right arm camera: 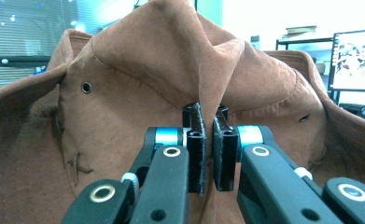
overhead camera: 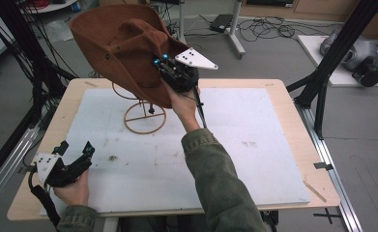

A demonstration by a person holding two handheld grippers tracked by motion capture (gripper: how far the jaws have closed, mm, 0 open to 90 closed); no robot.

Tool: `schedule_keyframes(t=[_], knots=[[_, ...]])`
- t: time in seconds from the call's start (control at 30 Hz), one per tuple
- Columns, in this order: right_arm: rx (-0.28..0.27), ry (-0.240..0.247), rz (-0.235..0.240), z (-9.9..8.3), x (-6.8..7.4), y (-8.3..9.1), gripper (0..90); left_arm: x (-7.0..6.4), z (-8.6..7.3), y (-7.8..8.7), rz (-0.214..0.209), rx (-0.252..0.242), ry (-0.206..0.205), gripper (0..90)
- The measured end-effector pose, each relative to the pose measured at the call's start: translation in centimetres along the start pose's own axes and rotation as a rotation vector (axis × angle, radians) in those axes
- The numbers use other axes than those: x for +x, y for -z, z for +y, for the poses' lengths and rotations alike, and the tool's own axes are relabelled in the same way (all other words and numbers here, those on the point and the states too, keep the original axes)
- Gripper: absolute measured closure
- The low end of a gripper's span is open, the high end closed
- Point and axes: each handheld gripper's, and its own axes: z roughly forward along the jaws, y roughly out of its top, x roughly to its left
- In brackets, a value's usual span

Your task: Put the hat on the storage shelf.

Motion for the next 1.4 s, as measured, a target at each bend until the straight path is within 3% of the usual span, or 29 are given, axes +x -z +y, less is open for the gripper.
schedule_keyframes(t=[0.2, 0.63, 1.1, 1.4], knots=[[0.037, -0.001, -0.005, -0.6, 0.4, -0.8, 86.6, 0.4, 0.1, 0.2, 0.004, -0.008, 0.029, 18.6], [0.119, 0.031, 0.031, -1.5, 0.5, -1.5, 86.6, 0.2, 0.2, 0.2, -0.005, -0.009, 0.028, 18.7], [0.175, 0.029, 0.062, -1.6, -0.1, -1.5, 86.7, 0.1, 0.1, 0.1, -0.006, -0.005, 0.020, 18.7], [0.231, 0.073, 0.076, -1.7, 0.0, -1.7, 86.6, 0.0, 0.1, 0.0, -0.008, 0.000, 0.016, 18.6]])
